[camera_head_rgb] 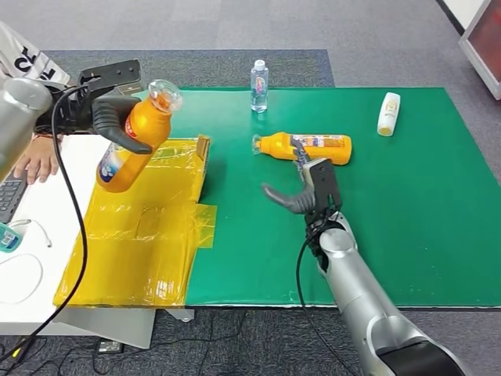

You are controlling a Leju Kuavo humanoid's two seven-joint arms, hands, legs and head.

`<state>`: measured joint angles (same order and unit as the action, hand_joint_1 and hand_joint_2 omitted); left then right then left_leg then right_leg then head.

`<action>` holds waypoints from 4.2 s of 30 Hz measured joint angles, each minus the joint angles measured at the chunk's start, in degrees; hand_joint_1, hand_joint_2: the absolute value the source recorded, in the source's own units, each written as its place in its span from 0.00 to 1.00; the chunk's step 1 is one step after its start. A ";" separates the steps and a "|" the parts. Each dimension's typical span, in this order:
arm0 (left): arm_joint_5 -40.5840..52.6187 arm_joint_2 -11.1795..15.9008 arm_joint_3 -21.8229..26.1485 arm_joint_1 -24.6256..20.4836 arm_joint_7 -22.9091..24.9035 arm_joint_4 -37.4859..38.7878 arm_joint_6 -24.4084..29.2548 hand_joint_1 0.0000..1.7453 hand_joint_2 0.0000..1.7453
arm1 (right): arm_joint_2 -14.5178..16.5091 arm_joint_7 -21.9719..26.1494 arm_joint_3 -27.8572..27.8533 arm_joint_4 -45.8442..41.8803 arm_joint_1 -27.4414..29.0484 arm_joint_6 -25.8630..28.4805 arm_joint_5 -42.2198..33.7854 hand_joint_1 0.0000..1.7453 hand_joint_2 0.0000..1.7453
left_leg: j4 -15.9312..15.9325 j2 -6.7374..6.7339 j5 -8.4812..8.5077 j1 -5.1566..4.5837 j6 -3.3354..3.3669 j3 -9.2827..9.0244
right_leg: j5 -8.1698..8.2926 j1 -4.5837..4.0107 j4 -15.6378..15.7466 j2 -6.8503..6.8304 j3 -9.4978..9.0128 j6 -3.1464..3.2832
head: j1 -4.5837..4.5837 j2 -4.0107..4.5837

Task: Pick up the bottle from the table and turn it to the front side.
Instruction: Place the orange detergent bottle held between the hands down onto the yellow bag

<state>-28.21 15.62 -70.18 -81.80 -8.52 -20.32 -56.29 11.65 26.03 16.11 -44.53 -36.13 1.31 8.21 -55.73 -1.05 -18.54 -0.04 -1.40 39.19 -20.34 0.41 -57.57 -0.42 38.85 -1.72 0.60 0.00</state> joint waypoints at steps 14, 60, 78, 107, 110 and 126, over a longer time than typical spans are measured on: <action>-2.67 1.16 -6.42 2.37 -2.99 -1.31 -3.64 1.00 1.00 | 0.53 -1.01 -3.92 -9.07 1.01 -1.64 3.83 0.00 1.00 | 0.00 -0.02 -0.01 0.01 -0.01 0.01 | -0.01 -0.02 -0.03 0.03 0.01 0.02 | -0.01 0.00; 3.35 15.50 -17.05 6.57 -10.86 -6.49 6.44 1.00 1.00 | 0.83 -2.65 0.89 -14.82 6.25 -0.64 4.30 0.00 1.00 | 0.00 -0.07 -0.04 0.08 -0.08 0.02 | -0.11 -0.11 -0.06 0.03 0.12 0.17 | 0.00 0.00; 2.39 6.85 -16.18 10.00 -1.56 3.21 24.71 1.00 1.00 | -0.84 -5.77 -0.64 -21.47 9.36 1.12 9.87 0.00 1.00 | 0.00 -0.05 -0.04 0.06 -0.06 0.05 | -0.10 -0.08 -0.05 0.02 0.12 0.15 | 0.00 0.00; 4.84 9.45 -11.15 5.18 -18.69 -6.28 -1.43 1.00 1.00 | -1.22 -6.58 -1.99 -20.72 10.65 1.68 10.11 0.00 1.00 | 0.08 -0.12 -0.06 0.08 -0.10 -0.01 | -0.13 -0.11 0.00 0.06 0.10 0.18 | 0.01 0.00; 4.16 11.37 -11.74 2.35 -13.19 -10.31 -2.75 1.00 1.00 | -1.22 -6.31 -1.99 -19.51 10.35 2.12 9.61 0.00 1.00 | 0.09 -0.10 -0.06 0.08 -0.10 -0.01 | -0.13 -0.11 0.00 0.05 0.07 0.18 | 0.01 0.00; -0.15 17.03 -16.55 -5.49 -5.78 -23.01 -1.53 1.00 1.00 | -0.39 -5.92 -1.88 -17.92 9.11 3.47 10.20 0.00 1.00 | 0.09 -0.07 -0.04 0.06 -0.08 -0.02 | -0.12 -0.10 -0.03 0.04 0.02 0.16 | 0.00 0.00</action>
<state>-28.36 32.65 -86.73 -87.29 -14.30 -43.33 -57.83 11.26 20.11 14.23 -62.45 -27.02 4.78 18.41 -55.64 -1.12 -18.58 0.02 -1.48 39.17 -20.45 0.31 -57.59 -0.38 38.87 -1.55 0.60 0.00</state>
